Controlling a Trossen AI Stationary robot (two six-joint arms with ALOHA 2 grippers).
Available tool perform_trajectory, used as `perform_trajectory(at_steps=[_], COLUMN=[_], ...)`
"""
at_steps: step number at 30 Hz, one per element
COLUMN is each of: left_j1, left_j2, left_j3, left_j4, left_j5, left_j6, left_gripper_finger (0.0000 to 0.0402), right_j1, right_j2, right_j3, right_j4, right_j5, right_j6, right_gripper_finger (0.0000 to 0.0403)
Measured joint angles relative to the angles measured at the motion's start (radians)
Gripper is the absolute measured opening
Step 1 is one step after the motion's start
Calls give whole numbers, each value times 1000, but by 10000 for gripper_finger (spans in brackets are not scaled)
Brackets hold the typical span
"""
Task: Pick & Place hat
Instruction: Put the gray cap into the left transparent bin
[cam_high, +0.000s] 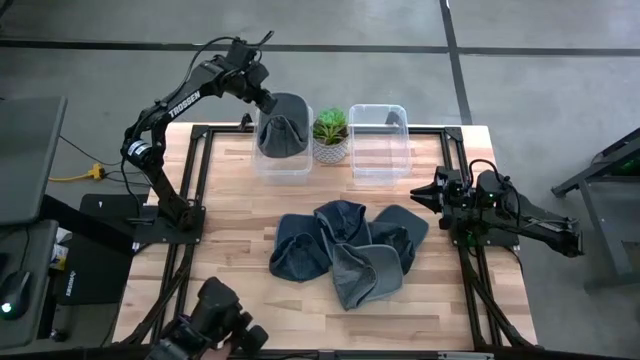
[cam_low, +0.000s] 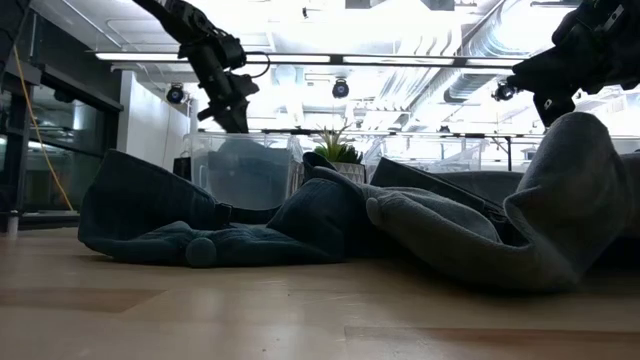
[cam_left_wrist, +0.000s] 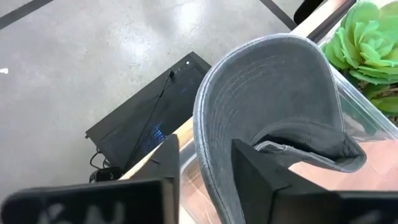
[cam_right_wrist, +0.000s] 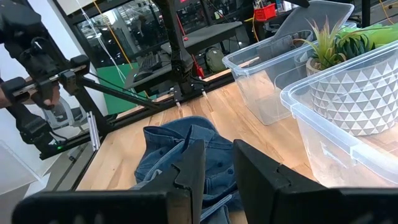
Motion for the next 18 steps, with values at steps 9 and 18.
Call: perform_trajectory(at_steps=[9, 18], left_j1=[2, 2], left_j2=[0, -36], left_j3=[0, 1], left_j4=[8, 62], left_j5=[-4, 19], left_j6=[0, -1], left_gripper_finger=[48, 122], right_j1=[0, 0], right_j2=[0, 0], right_j3=[0, 0], right_j4=[0, 0], right_j5=[0, 0], right_j6=[0, 0], right_gripper_finger=[78, 78])
